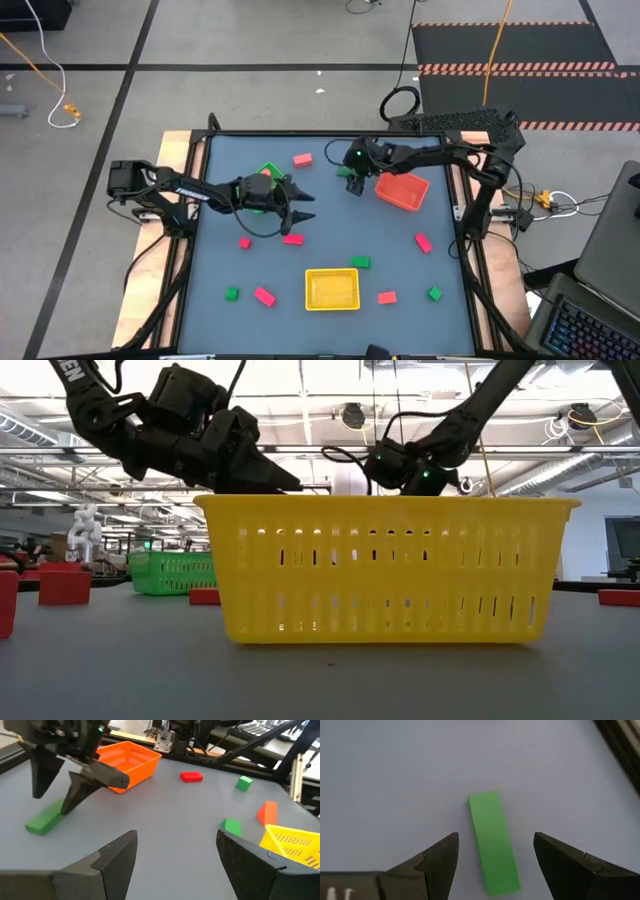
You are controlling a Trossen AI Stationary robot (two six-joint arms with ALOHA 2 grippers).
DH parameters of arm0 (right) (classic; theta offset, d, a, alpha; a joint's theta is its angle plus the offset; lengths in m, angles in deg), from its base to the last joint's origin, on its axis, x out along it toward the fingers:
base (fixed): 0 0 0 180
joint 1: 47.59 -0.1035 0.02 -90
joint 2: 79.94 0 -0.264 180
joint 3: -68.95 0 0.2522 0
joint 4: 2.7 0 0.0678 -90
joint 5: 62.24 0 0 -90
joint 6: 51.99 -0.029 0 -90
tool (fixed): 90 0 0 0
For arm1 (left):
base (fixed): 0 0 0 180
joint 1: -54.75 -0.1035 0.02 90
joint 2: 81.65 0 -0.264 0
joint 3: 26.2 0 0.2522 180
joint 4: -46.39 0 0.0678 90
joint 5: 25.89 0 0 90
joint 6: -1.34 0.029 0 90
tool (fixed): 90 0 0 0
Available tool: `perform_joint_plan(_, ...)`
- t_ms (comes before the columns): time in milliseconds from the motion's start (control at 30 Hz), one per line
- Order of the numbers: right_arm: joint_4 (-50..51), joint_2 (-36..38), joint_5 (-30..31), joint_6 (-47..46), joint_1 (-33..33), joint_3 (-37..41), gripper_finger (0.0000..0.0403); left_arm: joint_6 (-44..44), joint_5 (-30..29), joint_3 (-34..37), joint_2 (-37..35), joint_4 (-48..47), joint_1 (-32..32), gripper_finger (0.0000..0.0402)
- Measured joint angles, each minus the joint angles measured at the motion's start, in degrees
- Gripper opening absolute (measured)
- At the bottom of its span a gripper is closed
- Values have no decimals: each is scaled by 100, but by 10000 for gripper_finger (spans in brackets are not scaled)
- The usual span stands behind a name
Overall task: Sort & place blocks by color
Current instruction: Put the green block into the orange bin
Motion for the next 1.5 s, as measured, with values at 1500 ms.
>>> perform_joint_plan(1500, -13, 248, -149, 137, -497, 24, 96, -77, -71, 9, -509, 171, -260, 271)
